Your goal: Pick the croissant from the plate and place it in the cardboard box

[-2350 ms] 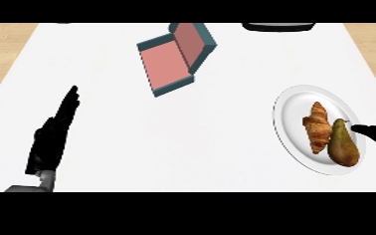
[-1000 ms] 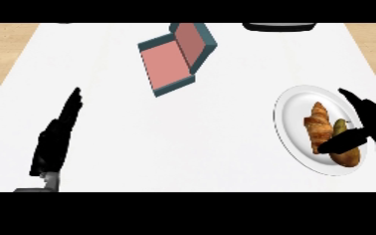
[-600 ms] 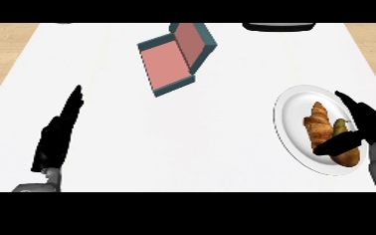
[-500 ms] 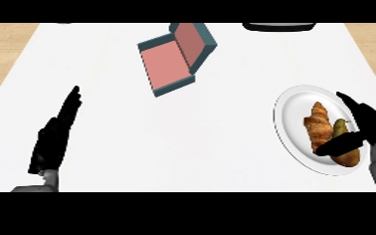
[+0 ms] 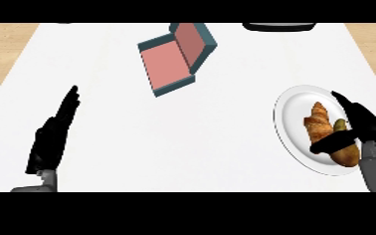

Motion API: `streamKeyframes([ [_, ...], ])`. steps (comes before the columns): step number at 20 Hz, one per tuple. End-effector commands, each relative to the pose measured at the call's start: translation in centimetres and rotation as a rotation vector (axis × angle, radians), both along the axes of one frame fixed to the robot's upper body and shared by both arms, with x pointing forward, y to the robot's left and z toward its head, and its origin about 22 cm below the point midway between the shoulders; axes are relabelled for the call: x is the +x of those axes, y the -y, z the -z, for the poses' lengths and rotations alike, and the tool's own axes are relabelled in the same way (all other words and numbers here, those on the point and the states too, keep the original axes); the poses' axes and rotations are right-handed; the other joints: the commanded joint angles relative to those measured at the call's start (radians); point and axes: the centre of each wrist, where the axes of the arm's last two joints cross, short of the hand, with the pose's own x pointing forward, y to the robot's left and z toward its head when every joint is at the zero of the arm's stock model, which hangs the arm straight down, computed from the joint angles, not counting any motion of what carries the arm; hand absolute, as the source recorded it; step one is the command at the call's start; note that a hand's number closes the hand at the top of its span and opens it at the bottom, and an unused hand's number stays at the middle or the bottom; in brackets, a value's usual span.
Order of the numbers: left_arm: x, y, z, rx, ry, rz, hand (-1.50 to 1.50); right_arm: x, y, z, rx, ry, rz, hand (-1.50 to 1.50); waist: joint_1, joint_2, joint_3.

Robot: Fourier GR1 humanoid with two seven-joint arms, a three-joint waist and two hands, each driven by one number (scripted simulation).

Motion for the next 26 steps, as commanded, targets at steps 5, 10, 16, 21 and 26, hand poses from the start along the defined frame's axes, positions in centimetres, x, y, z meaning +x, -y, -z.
streamKeyframes([
  [5,-0.9,-0.2,-1.2,-0.007,-0.006,0.017,0.0,-1.1,-0.9,0.8,0.013,-0.019,-0.001,-1.5,-0.001,-0.001,0.0],
  [10,-1.1,0.5,0.6,-0.005,0.004,0.011,0.0,1.0,-1.5,3.3,-0.017,-0.057,-0.022,-1.5,0.002,0.0,0.0],
  [16,0.8,-0.8,-0.9,-0.007,0.008,-0.008,0.0,2.3,1.0,0.8,0.045,-0.025,-0.031,1.5,0.0,0.0,0.0],
  [21,-0.7,-0.1,1.5,-0.004,-0.002,0.004,0.0,1.9,-1.8,3.6,-0.19,0.076,-0.009,1.5,0.004,0.001,0.0],
  [26,-1.6,1.7,2.0,-0.012,0.002,0.012,0.0,2.3,-6.3,4.1,-0.291,0.122,-0.122,1.5,0.01,0.001,0.0],
])
